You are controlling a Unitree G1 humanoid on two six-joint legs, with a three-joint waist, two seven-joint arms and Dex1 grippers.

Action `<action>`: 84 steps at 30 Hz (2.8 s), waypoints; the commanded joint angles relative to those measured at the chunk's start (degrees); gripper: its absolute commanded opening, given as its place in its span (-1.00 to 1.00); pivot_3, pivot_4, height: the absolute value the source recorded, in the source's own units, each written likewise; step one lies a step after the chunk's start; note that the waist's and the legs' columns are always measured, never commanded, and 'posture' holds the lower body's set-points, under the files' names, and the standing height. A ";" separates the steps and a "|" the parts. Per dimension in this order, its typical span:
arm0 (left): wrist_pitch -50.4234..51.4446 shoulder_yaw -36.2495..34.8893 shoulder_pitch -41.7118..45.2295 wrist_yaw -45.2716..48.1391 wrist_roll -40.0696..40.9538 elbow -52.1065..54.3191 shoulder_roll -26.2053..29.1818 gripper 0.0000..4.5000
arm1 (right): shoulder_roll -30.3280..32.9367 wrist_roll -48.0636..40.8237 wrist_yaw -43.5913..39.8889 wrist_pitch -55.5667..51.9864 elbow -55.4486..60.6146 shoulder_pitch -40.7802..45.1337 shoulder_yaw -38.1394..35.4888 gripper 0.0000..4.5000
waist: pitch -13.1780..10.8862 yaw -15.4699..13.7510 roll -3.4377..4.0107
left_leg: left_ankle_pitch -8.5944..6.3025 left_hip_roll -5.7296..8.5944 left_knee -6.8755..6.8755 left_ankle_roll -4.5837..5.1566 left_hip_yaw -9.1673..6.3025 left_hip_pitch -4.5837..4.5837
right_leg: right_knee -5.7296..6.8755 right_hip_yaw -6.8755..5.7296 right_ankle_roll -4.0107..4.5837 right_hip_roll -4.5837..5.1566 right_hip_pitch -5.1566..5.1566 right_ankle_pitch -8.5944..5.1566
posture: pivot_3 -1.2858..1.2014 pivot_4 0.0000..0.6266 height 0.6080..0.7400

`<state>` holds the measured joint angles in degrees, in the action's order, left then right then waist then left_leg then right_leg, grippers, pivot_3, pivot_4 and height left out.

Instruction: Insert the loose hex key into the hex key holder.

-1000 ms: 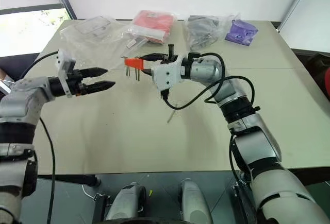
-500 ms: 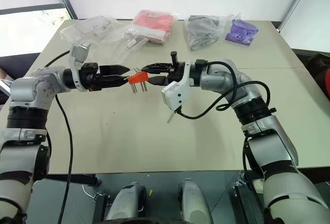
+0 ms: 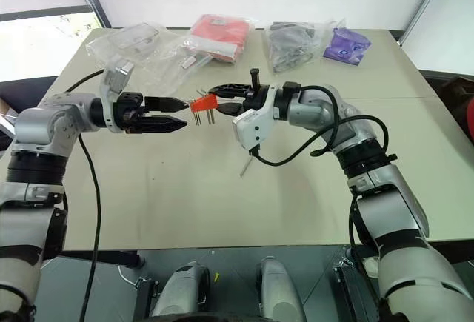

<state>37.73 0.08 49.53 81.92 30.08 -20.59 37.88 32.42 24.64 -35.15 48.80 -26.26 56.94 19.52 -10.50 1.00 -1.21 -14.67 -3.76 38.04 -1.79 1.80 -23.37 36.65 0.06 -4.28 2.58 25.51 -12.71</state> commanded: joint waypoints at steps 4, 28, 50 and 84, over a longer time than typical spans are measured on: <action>-3.26 -2.51 1.84 -5.07 0.61 2.87 -3.87 0.68 | -0.62 -0.01 0.87 -1.58 0.58 1.68 -0.48 -0.55 | 0.00 -0.15 0.00 | 0.00 0.01 0.01 0.00 0.00 -0.01 | -0.01 0.00 -0.01 0.01 -0.01 0.00 | 0.03 -0.52 0.99; -7.20 -2.40 -1.36 -16.62 -0.91 5.26 -10.33 0.68 | -2.19 2.79 2.76 -7.09 1.89 1.26 0.23 -0.55 | 0.00 -0.06 0.00 | 0.00 0.01 0.02 0.00 0.00 0.00 | 0.00 0.01 -0.01 0.00 -0.02 0.01 | 0.03 -0.52 0.99; -8.34 -2.87 -1.67 -18.39 -0.90 4.98 -11.22 -0.98 | -2.12 3.21 3.29 -7.09 3.08 0.23 0.55 -0.55 | 0.00 -0.07 0.00 | 0.00 0.01 0.02 0.00 0.00 0.00 | 0.00 0.01 -0.01 0.00 -0.02 0.01 | 0.03 -0.52 0.99; -7.73 -2.70 -12.19 -14.88 -0.89 15.86 -2.43 -1.00 | -14.49 -27.52 -13.46 -141.30 49.24 -6.42 -22.54 0.98 | 0.04 -0.39 0.03 | 0.00 -0.01 0.08 0.00 -0.11 0.19 | 0.45 -0.04 0.34 -0.01 -0.05 -0.18 | 0.03 -0.52 0.99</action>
<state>30.56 -1.14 37.40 67.78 28.17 -6.54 34.84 18.18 -1.86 -51.86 -86.15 22.27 51.03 0.54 -10.46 0.61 -1.18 -14.67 -3.77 38.12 -1.79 1.68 -23.23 37.10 -0.02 -4.04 2.56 25.47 -12.84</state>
